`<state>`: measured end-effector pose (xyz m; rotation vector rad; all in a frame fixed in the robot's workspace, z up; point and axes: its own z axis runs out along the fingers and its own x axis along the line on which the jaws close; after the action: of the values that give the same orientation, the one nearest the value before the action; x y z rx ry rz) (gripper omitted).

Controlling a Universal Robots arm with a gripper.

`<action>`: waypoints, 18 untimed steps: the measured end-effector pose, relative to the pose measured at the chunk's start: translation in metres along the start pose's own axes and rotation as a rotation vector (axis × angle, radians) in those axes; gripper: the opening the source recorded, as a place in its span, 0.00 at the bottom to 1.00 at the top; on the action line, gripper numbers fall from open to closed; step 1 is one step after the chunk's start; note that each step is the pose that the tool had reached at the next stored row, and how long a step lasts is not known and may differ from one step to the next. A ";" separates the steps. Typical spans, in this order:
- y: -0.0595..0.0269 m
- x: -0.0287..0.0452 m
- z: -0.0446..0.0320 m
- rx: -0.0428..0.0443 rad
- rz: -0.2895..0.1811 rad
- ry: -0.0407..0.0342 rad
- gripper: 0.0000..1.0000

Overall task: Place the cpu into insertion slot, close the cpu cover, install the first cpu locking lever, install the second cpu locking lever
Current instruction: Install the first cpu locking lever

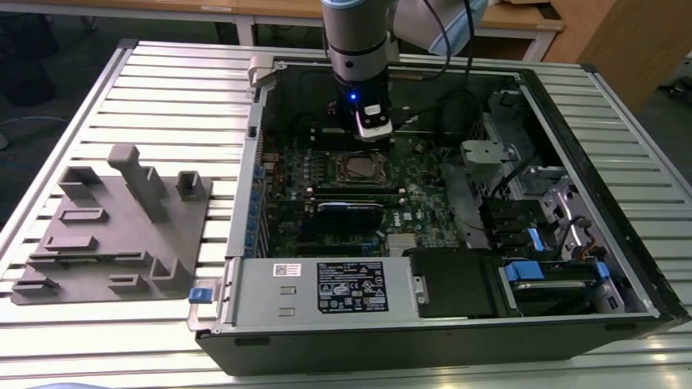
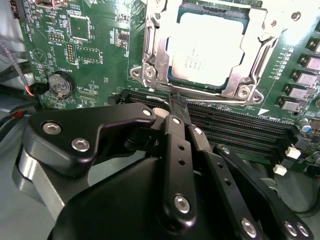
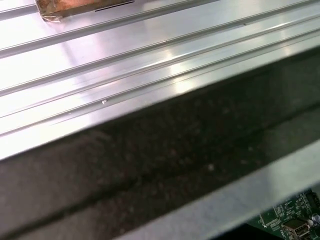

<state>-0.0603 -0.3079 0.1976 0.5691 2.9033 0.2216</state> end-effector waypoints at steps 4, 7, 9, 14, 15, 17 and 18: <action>0.0010 0.0005 0.0003 0.0012 0.007 -0.0013 0.11; 0.0019 0.0009 0.0005 0.0023 0.015 -0.0028 0.11; 0.0023 0.0011 0.0006 0.0029 0.019 -0.0035 0.11; 0.0030 0.0014 0.0008 0.0032 0.022 -0.0041 0.11; 0.0031 0.0014 0.0009 0.0031 0.022 -0.0041 0.11; 0.0031 0.0014 0.0008 0.0033 0.022 -0.0041 0.11; 0.0031 0.0014 0.0008 0.0033 0.022 -0.0041 0.11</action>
<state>-0.0603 -0.3044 0.1971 0.6012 2.8953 0.2183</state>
